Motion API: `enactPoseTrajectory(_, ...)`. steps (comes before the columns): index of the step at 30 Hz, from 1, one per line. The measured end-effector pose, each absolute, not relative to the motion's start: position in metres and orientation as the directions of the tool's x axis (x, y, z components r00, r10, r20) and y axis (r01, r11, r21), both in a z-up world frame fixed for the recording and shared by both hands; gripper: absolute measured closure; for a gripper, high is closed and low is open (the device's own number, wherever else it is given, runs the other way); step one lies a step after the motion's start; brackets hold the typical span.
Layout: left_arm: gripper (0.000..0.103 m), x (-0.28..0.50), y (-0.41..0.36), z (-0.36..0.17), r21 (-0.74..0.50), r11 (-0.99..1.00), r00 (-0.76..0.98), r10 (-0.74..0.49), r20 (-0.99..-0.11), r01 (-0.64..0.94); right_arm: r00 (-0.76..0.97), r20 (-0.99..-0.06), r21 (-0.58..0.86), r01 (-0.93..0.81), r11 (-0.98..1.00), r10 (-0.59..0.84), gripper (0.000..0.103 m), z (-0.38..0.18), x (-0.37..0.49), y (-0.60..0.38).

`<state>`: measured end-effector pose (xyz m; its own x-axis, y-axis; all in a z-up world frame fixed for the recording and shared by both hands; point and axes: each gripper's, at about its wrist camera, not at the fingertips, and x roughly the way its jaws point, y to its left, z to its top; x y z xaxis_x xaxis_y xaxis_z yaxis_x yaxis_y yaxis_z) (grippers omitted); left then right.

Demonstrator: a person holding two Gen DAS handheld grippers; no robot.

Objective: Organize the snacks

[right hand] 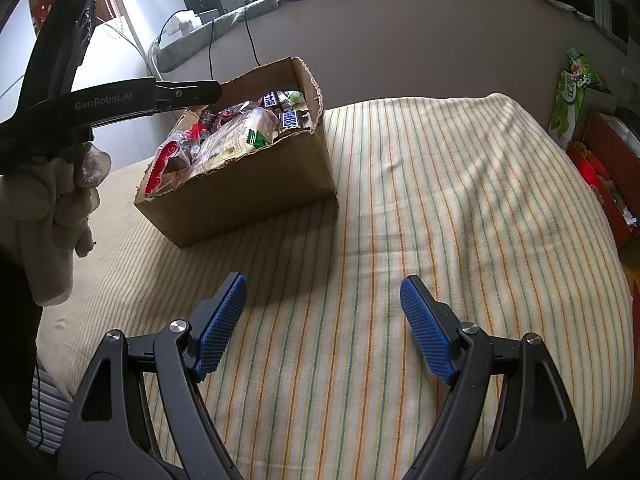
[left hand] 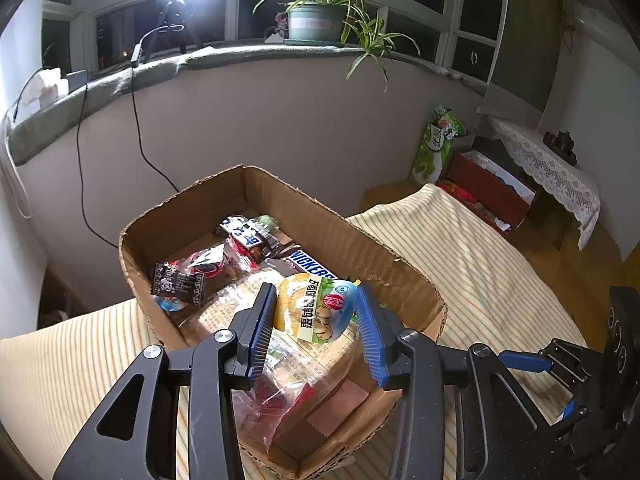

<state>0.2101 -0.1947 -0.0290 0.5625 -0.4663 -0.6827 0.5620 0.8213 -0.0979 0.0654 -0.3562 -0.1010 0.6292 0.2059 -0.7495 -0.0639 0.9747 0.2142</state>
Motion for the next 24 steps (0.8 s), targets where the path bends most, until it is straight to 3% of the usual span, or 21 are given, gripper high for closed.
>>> enactPoseTrajectory(15, 0.06, 0.207, -0.189, -0.025, -0.1, 0.829, 0.577, -0.464, -0.673, 0.55, 0.629, -0.751, 0.205, -0.066, 0.976, 0.201, 0.021, -0.098, 0.065, -0.353)
enactPoseTrajectory(21, 0.054, 0.202, -0.184, -0.023, -0.096, 0.834, 0.586, -0.459, -0.668, 0.543, 0.63, -0.751, 0.2, -0.068, 0.978, 0.197, 0.021, -0.095, 0.065, -0.35)
enactPoseTrajectory(24, 0.045, 0.198, -0.18, -0.02, -0.094, 0.839, 0.595, -0.454, -0.663, 0.536, 0.63, -0.752, 0.195, -0.072, 0.978, 0.196, 0.021, -0.094, 0.065, -0.347)
